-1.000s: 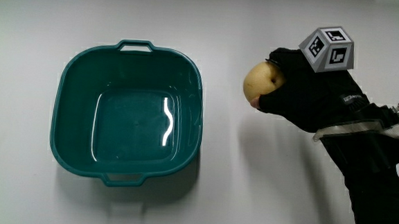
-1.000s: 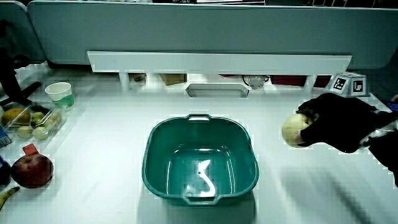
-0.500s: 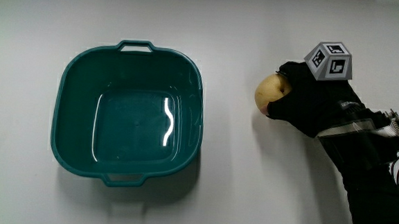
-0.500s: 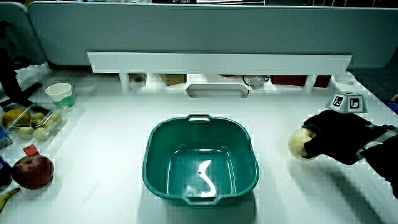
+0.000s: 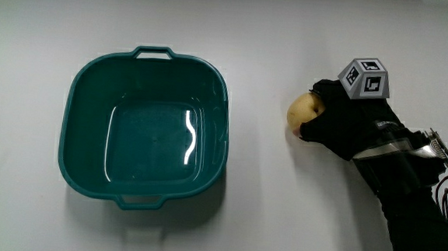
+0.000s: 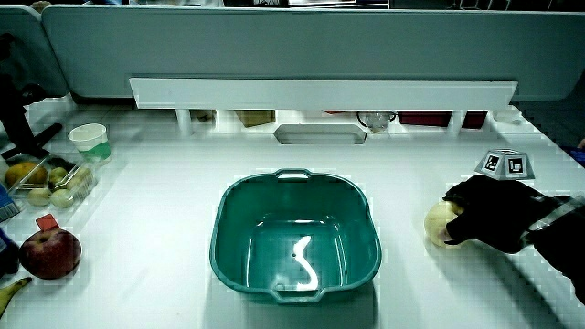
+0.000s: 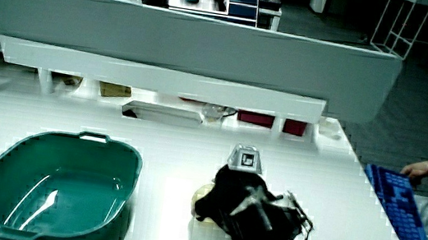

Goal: Place pear on desk

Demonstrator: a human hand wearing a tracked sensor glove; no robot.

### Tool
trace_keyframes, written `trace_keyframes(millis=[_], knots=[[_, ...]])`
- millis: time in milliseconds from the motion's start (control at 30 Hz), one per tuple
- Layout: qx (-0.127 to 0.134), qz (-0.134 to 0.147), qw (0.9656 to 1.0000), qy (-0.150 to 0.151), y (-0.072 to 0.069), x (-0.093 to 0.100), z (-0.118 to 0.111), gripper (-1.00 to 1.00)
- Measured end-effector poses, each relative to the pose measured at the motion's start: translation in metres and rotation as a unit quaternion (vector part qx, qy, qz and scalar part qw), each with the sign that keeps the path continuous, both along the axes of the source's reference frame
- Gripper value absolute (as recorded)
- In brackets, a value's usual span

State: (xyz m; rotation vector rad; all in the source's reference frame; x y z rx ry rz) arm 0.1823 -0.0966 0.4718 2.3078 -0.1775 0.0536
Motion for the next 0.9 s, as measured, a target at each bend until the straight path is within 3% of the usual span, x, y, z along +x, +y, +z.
trace_keyframes(millis=[33, 233, 467, 667, 733, 867, 900], knots=[[-0.006, 0.0, 0.9999, 0.009, 0.0, 0.001, 0.004, 0.0], [-0.014, 0.008, 0.9999, -0.003, 0.0, 0.002, 0.004, 0.0], [-0.055, 0.032, 0.998, -0.007, -0.002, 0.01, 0.016, -0.23], [-0.07, 0.028, 0.9971, 0.001, -0.001, 0.011, 0.021, -0.42], [-0.092, 0.03, 0.9953, -0.006, 0.0, 0.011, 0.02, -0.48], [-0.092, 0.02, 0.9955, 0.006, 0.001, 0.009, 0.008, -0.61], [-0.079, 0.016, 0.9966, 0.017, 0.001, 0.009, 0.005, -0.65]])
